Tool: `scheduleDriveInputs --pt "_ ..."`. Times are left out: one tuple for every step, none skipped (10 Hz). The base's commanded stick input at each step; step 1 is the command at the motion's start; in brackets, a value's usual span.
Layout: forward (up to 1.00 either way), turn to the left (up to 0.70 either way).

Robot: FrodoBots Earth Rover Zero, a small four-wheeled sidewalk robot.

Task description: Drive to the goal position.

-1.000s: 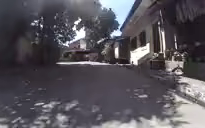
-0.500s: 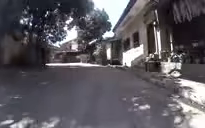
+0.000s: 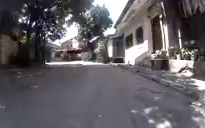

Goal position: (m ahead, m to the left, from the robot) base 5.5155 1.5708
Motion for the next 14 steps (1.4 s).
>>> scheduleDriveInputs --pt "0.85 0.0" --pt "0.85 0.0" --pt "0.85 0.0" --pt "0.85 0.0" --pt "0.85 0.0" --pt "0.85 0.0" --pt "0.85 0.0" --pt "0.85 0.0" --pt "0.85 0.0" --pt "0.85 0.0" --pt "0.85 0.0" --pt "0.85 0.0" --pt "0.85 0.0" --pt "0.85 0.0"
